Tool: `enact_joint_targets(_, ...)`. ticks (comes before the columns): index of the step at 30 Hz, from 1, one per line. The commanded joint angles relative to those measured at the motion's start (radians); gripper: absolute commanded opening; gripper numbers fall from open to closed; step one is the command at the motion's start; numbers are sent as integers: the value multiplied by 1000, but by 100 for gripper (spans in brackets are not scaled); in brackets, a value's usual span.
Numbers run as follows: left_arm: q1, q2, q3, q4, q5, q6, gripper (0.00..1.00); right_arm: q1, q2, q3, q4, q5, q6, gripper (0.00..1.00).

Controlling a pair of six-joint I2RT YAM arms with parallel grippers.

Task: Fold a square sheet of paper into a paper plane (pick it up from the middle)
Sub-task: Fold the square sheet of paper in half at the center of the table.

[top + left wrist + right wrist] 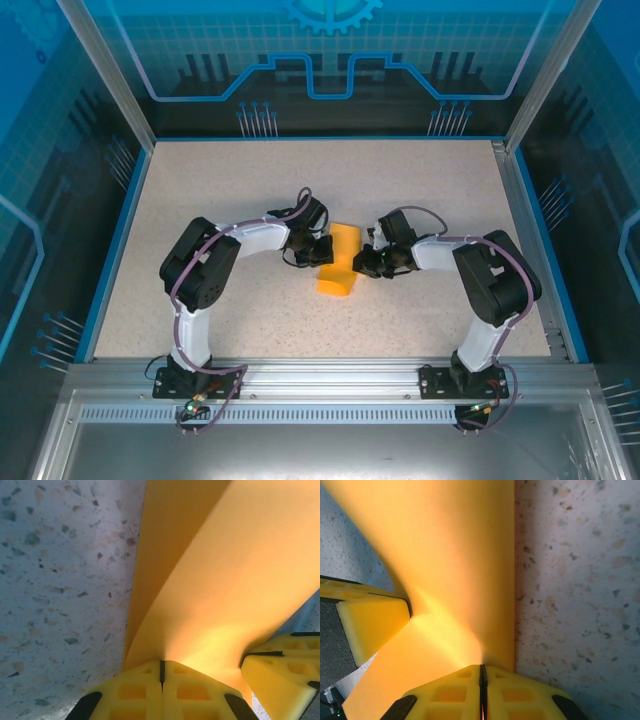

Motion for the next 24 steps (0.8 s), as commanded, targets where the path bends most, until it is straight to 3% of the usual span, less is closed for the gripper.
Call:
enact_joint_targets(1,-13,56,-19,-37,-12,25,0,-11,7,-33,-17,14,-21,9)
enact_joint_targets(8,-11,59,-16,-37,-10,23,0,23,-96,-24,31,-39,-3,10)
enact_joint_targets(24,-13,62,-20,-35,-7,24,0,50,26,-101,109,-9,38,10)
